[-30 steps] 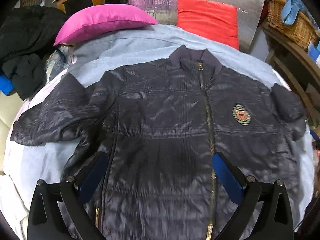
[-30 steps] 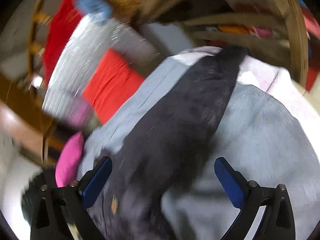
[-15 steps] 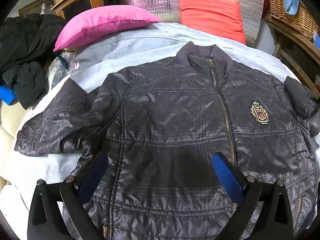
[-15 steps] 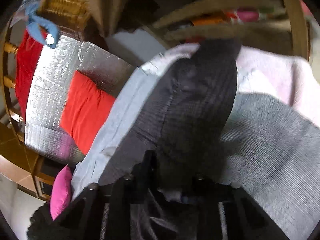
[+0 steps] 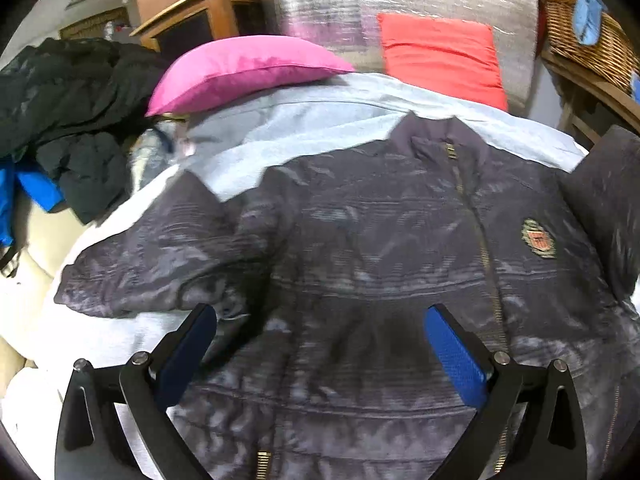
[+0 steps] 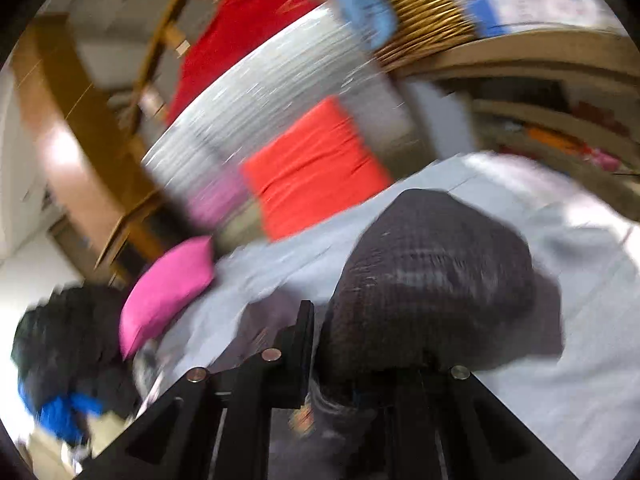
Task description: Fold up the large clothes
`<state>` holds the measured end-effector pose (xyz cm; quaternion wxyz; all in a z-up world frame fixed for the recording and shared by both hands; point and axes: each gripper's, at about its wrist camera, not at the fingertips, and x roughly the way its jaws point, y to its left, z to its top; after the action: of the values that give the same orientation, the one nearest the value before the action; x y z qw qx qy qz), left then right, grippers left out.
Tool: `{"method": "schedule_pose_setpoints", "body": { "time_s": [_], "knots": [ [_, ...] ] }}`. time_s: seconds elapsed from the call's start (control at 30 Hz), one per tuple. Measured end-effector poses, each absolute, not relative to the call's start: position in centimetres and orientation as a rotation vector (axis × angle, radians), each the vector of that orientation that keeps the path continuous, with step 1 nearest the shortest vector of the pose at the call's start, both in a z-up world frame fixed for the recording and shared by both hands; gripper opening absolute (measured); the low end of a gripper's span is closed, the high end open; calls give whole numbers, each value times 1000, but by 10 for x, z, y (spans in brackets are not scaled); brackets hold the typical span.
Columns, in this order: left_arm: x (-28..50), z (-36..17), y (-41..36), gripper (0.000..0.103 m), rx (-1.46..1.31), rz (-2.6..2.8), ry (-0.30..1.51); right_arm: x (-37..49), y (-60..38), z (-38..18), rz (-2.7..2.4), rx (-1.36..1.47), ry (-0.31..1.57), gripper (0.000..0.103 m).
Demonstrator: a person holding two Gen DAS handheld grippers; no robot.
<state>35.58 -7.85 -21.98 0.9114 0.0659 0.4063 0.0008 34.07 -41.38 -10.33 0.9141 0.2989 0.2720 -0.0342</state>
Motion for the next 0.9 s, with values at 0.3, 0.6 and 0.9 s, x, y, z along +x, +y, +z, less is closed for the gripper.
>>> {"method": "schedule_pose_setpoints", "body": {
  "time_s": [0.3, 0.6, 0.9],
  "knots": [
    [353, -227, -39, 103, 133, 96, 831, 365, -312, -209, 256, 890, 873, 79],
    [344, -205, -59, 103, 75, -44, 749, 278, -350, -168, 398, 837, 731, 95],
    [337, -199, -214, 103, 304, -293, 777, 282, -481, -222, -138, 984, 732, 71]
  ]
}}
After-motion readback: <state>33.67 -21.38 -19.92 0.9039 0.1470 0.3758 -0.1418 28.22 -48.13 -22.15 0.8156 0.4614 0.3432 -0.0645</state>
